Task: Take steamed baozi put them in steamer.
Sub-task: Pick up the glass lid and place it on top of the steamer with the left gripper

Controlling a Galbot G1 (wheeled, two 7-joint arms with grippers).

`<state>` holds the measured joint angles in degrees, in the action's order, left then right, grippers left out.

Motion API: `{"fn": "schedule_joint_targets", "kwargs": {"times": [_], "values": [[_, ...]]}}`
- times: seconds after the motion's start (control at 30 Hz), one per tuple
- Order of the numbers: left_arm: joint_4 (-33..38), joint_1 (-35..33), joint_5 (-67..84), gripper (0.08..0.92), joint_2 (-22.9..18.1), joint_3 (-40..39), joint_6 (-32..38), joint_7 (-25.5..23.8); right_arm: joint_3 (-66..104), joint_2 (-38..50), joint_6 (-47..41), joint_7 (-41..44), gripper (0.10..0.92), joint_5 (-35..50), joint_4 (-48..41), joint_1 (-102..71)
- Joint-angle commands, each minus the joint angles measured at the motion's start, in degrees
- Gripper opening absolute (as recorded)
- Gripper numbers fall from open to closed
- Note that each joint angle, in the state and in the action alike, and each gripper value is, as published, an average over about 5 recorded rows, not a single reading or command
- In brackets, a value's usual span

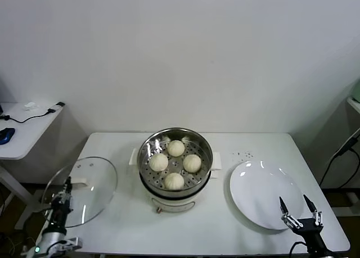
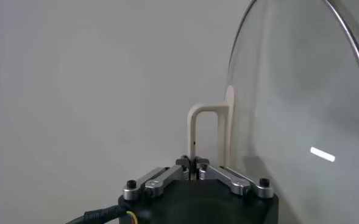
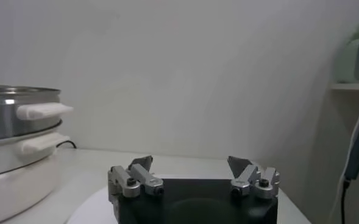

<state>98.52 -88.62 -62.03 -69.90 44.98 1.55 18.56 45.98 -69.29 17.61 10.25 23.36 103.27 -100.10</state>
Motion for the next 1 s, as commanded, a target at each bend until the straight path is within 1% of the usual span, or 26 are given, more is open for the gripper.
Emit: {"fn": "schedule_joint_targets", "kwargs": {"times": [0.03, 0.1, 0.17, 0.3, 0.4, 0.57, 0.7, 0.87, 1.0], "values": [[23.9, -2.7, 19.7, 0.134, 12.3, 3.5, -15.6, -17.6, 0.0, -0.8, -2.7, -2.8, 0.823, -4.0, 0.0, 1.1], [27.5, -1.6, 19.6, 0.134, 13.7, 1.7, -19.6, -20.0, -0.2, -1.1, -3.2, -3.1, 0.823, -4.6, 0.2, 1.4], [29.0, 0.3, 16.2, 0.134, 14.5, -1.2, -21.9, -21.5, -0.4, -1.4, -3.4, -3.2, 0.823, -5.0, 0.5, 1.5], [28.9, 5.6, 8.5, 0.134, 15.2, -10.5, -25.8, -23.7, -0.7, -1.6, -3.4, -3.2, 0.823, -5.8, 0.6, 1.5], [28.9, 9.4, 3.5, 0.134, 14.2, -18.4, -29.3, -25.6, -0.8, -2.0, -3.4, -3.2, 0.823, -6.7, 0.7, 1.5], [28.9, 14.6, -4.9, 0.134, 9.3, -27.4, -35.4, -28.7, -1.0, -2.7, -3.3, -3.2, 0.823, -7.6, 1.2, 1.5], [28.5, 18.3, -9.9, 0.134, 5.5, -33.4, -38.5, -31.7, -1.2, -3.3, -3.2, -3.2, 0.823, -8.3, 1.2, 1.5], [27.6, 21.1, -14.9, 0.134, 1.0, -38.4, -40.3, -34.6, -1.2, -4.1, -3.1, -3.2, 0.823, -8.9, 1.3, 1.4], [26.4, 22.3, -19.8, 0.134, -4.2, -41.5, -40.4, -35.6, -1.3, -4.5, -3.1, -3.3, 0.823, -9.0, 1.4, 1.4]]}}
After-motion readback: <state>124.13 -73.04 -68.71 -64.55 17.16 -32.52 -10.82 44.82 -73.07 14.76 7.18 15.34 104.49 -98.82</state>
